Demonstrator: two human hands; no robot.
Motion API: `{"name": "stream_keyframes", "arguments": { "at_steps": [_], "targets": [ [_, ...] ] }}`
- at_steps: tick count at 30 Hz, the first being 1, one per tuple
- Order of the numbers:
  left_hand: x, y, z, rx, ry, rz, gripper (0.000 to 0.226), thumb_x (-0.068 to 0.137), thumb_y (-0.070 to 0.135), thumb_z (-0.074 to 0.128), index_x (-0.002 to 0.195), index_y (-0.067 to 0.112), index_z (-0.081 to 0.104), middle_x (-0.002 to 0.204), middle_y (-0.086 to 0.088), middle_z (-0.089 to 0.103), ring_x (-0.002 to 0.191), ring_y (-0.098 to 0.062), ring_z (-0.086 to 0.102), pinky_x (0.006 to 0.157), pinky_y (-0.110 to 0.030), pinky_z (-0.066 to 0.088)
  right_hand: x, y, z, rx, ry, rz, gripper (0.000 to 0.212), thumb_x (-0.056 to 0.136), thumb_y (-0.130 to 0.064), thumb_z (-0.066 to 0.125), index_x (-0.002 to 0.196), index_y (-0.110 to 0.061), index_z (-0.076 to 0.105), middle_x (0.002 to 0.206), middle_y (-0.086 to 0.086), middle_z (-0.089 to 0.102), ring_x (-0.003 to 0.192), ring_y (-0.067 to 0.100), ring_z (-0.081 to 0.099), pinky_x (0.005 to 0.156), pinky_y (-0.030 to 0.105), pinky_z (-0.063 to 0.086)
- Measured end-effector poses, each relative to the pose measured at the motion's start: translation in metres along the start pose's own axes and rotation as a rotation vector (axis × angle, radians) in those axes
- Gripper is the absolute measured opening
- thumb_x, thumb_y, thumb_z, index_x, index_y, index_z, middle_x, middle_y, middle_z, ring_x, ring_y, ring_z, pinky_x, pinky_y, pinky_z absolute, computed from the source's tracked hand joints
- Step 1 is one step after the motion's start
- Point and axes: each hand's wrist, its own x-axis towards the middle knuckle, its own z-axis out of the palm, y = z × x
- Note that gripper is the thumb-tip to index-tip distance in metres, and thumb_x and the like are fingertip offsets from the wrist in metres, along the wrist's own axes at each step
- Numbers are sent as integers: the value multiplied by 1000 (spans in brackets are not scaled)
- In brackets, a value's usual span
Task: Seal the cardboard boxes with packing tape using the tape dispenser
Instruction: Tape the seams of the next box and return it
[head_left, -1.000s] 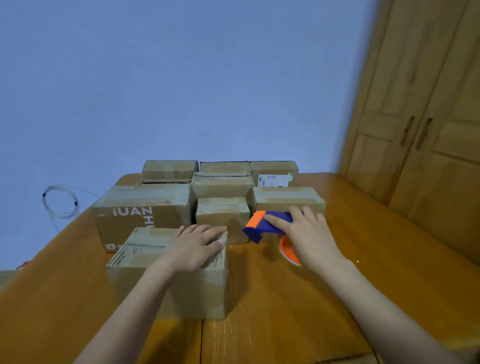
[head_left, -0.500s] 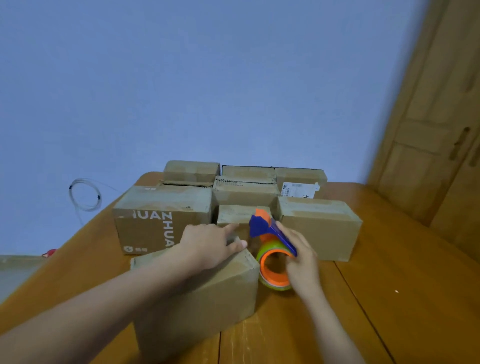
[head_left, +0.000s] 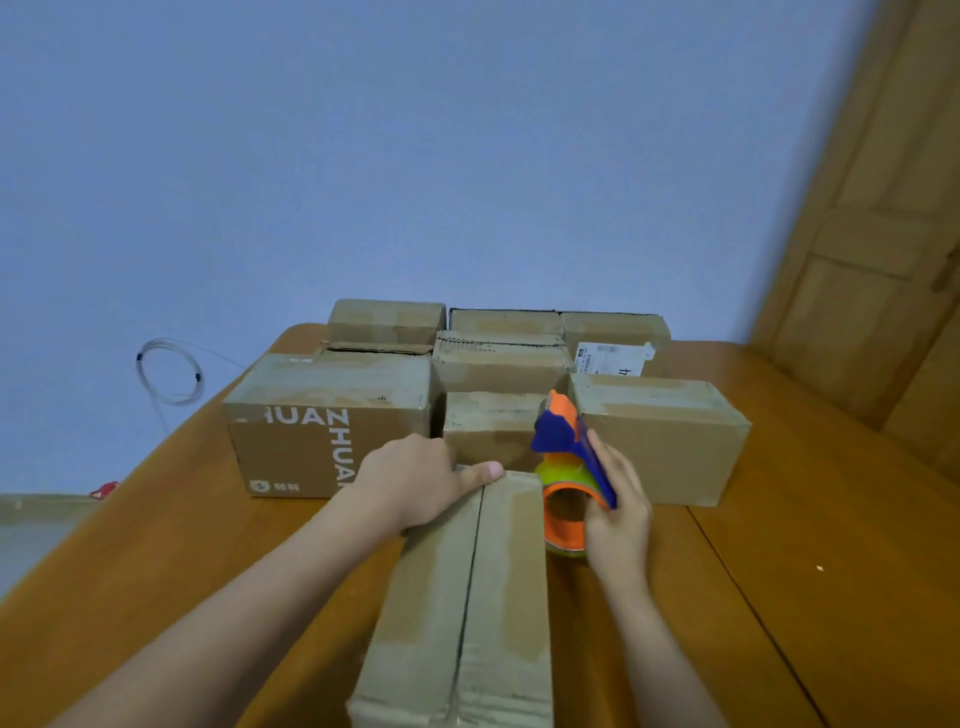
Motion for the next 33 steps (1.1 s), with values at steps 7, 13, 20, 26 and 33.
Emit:
{"name": "stream_keyframes", "arguments": {
  "at_steps": [7,13,20,26,33],
  "targets": [
    [0,-6,-4,-251,-120,42,78,81,76,17,80,8,56,48,-5,56,42,-16,56,61,-31,54,-5,2,-10,4,58,-5,105,66,30,44,125,-56,51,133,1,55,124,-5,46,92,8,42],
    [14,-4,-17,-451,244,14,63,92,62,31,108,13,68,66,4,60,67,-17,64,68,-29,51,7,-6,-10,38,79,27,90,65,13,44,124,-54,54,130,-11,56,125,1,49,97,14,41],
    [25,4,-41,-1047,434,310,24,94,36,56,95,20,73,63,7,61,61,-4,55,56,-17,42,91,-67,-24,172,-208,42,74,63,4,46,108,-52,64,110,-23,67,105,-4,60,79,7,44],
    [35,12,-39,-1224,483,442,27,78,47,60,94,29,73,75,11,67,70,-6,61,55,-18,45,118,-87,-26,107,-403,-10,78,59,3,45,101,-59,65,100,-26,69,96,-5,63,75,7,45],
    [46,16,-45,-1339,481,425,28,83,42,63,81,14,69,75,-2,68,65,-11,64,49,-19,47,131,-80,-29,86,-331,-69,79,57,4,42,101,-56,66,97,-25,70,88,-5,65,64,9,47]
  ]
}}
